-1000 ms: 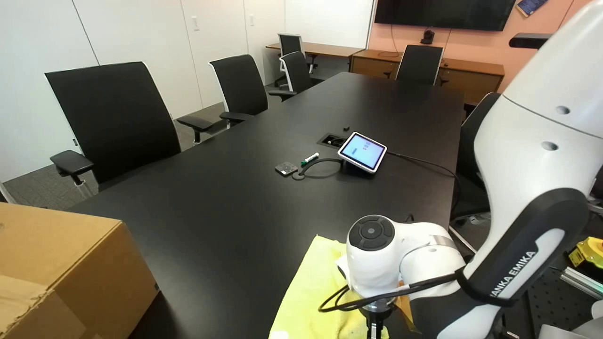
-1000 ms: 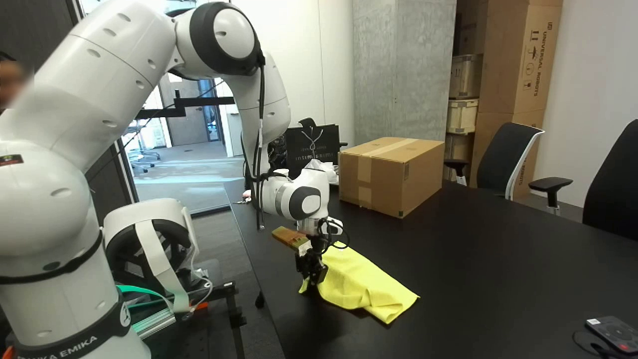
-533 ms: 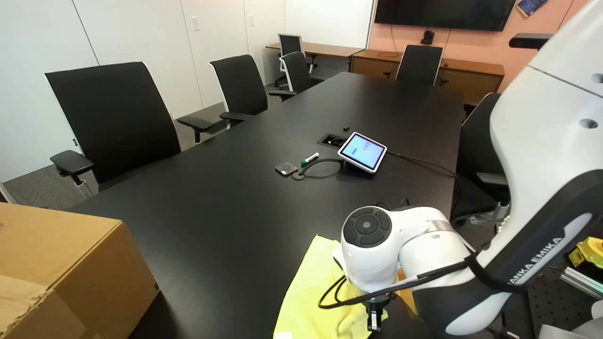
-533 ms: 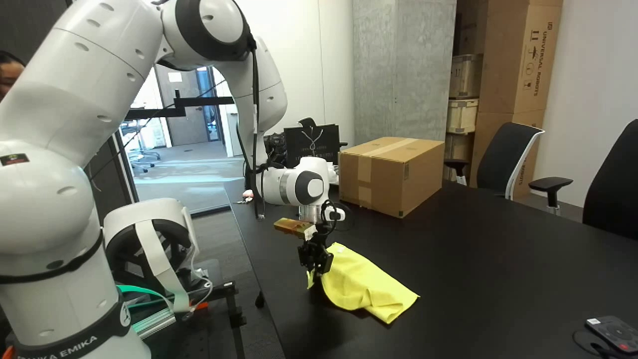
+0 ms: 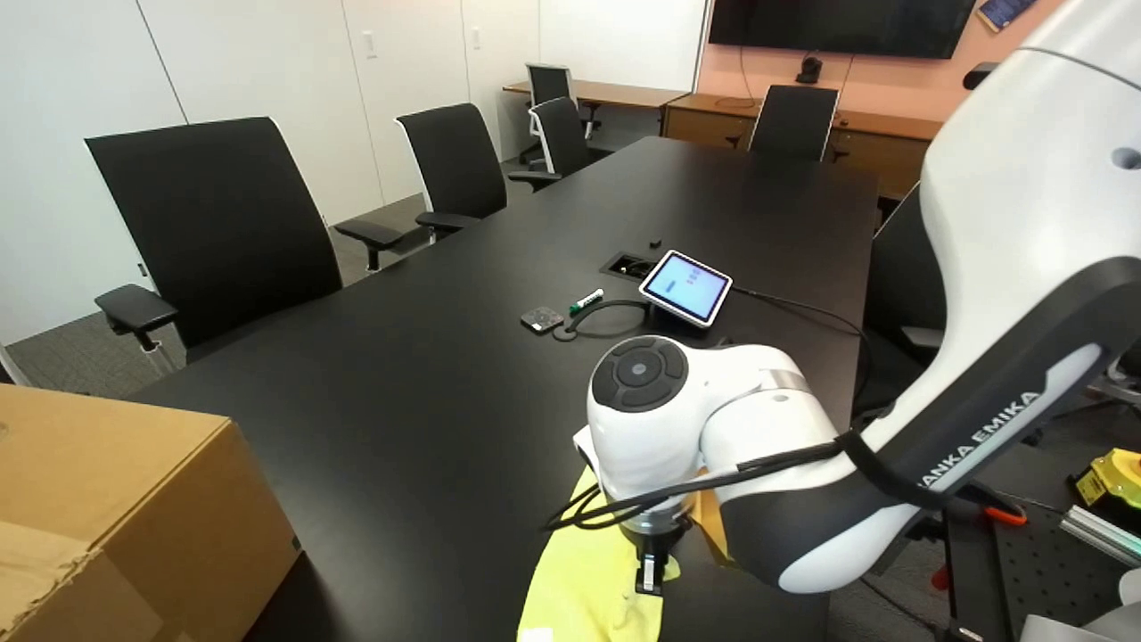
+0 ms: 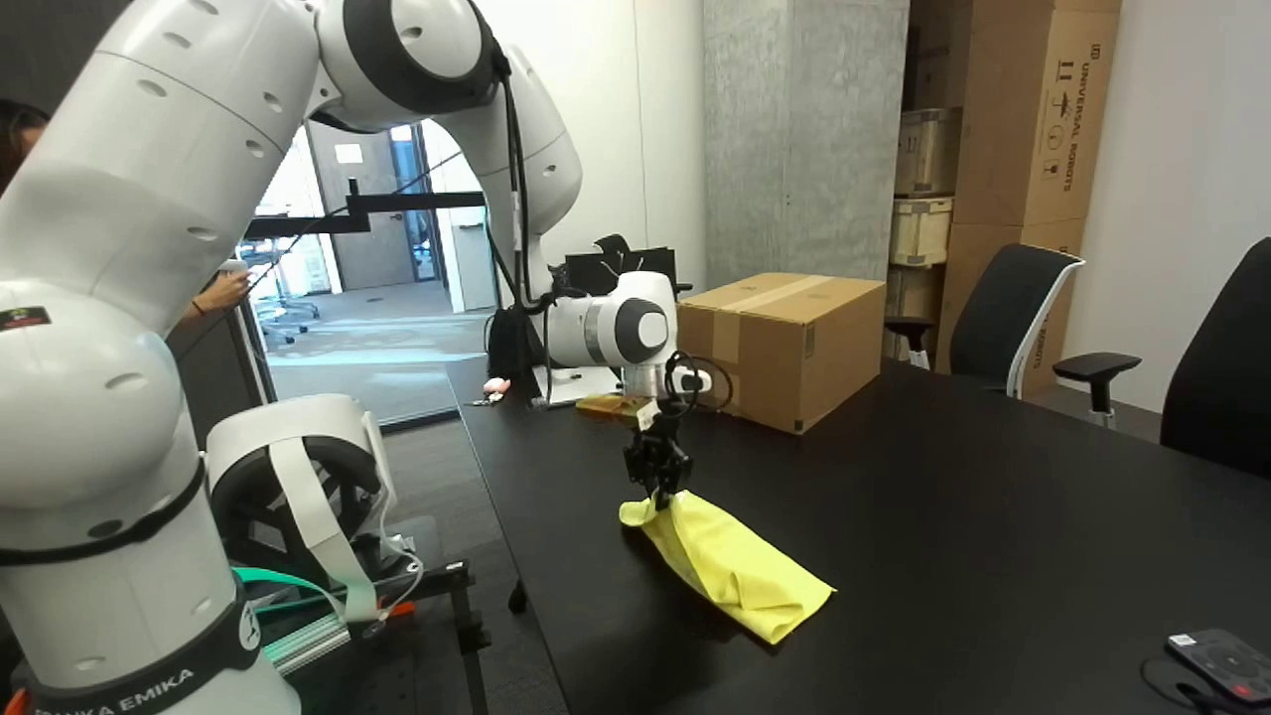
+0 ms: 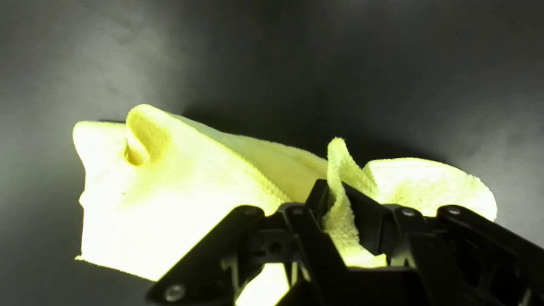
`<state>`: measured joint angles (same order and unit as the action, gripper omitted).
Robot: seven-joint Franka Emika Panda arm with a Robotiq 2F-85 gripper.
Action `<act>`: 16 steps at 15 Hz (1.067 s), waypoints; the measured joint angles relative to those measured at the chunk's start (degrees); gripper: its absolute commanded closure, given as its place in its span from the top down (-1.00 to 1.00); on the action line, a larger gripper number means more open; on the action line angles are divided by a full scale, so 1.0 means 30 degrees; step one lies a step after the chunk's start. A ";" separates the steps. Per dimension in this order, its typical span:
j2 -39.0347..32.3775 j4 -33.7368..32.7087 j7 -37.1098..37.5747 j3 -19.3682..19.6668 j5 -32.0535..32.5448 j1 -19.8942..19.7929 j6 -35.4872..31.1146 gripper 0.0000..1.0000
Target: Fold the towel in half
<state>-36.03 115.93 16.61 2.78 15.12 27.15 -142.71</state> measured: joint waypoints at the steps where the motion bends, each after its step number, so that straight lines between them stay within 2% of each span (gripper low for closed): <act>1: -0.0014 -0.0521 0.0000 -0.0154 0.0000 -0.0009 0.0190 -0.95; 6: -0.0940 -0.3096 -0.0133 -0.0992 0.0531 0.0083 0.1023 -0.95; 13: -0.4900 -0.7474 -0.0643 -0.1264 0.1417 0.0515 0.2357 -0.90; 14: -0.5454 -0.8135 -0.0635 -0.1199 0.1496 0.0618 0.2426 -0.30; 16: -0.6341 -0.9364 -0.0622 -0.1064 0.1525 0.0792 0.2581 -0.15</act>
<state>-55.05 87.84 14.74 -0.41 19.69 29.53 -134.97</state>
